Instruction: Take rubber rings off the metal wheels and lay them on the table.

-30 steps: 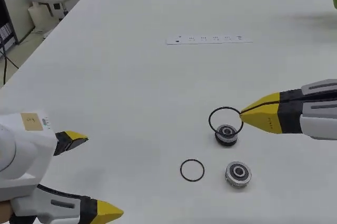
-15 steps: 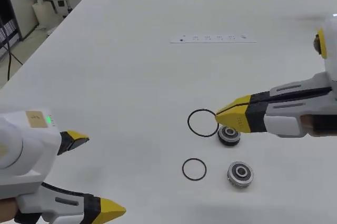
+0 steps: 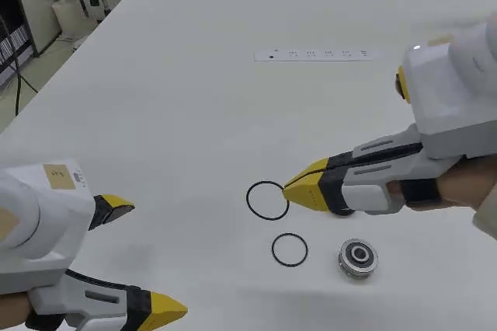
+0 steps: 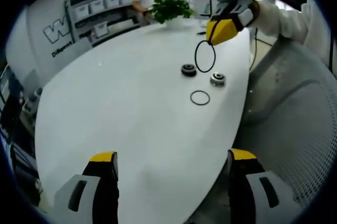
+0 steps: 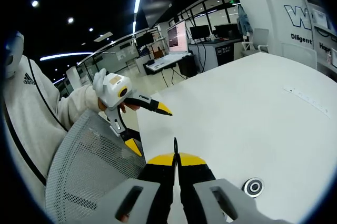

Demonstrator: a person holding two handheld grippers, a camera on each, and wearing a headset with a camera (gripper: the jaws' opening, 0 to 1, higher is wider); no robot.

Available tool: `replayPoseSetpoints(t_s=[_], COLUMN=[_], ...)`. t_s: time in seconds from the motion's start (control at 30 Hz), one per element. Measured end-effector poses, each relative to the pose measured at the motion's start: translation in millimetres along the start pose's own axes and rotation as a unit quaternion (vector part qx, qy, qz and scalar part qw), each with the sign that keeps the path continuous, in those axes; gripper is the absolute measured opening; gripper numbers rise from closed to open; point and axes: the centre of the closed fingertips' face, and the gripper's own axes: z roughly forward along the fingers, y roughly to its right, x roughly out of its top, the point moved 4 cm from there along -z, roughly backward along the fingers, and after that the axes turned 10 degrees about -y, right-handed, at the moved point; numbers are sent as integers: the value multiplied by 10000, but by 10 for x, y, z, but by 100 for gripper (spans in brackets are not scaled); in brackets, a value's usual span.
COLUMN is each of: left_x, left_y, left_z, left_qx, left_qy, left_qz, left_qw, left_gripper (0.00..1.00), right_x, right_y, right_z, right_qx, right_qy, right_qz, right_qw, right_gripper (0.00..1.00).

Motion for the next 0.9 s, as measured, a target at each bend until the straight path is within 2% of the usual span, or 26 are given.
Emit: replayPoseSetpoints(t_s=[0.3, 0.57, 0.73, 0.9], left_x=[-22, -29, -37, -46], left_y=[-5, -10, -14, -15], left_z=[3, 6, 5, 6], left_qx=[12, 25, 30, 23], left_qy=[-53, -83, -92, -112], left_qz=[-47, -59, -75, -78], left_qw=[10000, 9999, 9999, 9999], left_gripper=[86, 86, 85, 85], right_x=[-179, -357, -558, -694], right_y=[12, 51, 153, 239], right_z=[193, 289, 324, 321], right_qx=[131, 209, 176, 128], right_qy=[-292, -558, -928, -1140], right_qz=[107, 234, 468, 686], right_qw=[9994, 9979, 9944, 9910], right_gripper=[0, 0, 0, 0])
